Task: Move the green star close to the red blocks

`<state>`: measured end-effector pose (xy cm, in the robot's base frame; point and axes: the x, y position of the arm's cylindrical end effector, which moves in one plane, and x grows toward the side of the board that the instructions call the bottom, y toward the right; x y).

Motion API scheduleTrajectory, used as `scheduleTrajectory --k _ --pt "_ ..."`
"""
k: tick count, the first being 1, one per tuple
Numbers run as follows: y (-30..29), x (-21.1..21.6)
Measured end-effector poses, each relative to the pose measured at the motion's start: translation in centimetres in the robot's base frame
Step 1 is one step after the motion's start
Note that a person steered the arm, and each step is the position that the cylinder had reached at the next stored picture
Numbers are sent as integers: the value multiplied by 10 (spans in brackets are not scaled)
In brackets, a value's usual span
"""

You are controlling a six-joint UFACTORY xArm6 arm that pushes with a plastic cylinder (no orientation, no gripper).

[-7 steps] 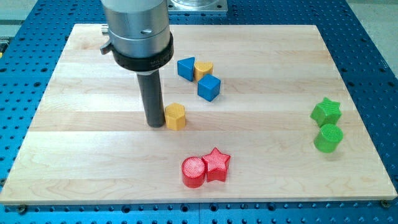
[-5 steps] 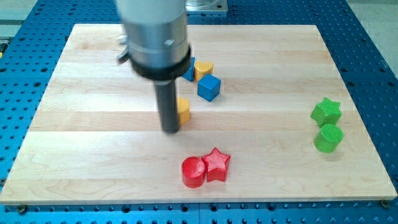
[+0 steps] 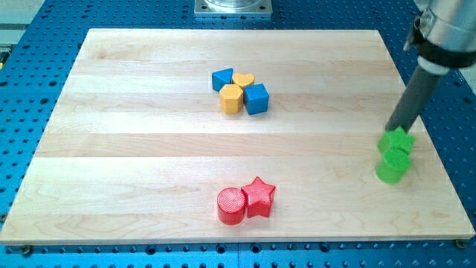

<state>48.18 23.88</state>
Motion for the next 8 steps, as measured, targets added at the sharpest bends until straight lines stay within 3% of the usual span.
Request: scheduleTrajectory --k 1,2,3,5,8 --pt "7 33" --pt "86 44" --pt "32 67" --pt "-170 45" --pt "-268 -3"
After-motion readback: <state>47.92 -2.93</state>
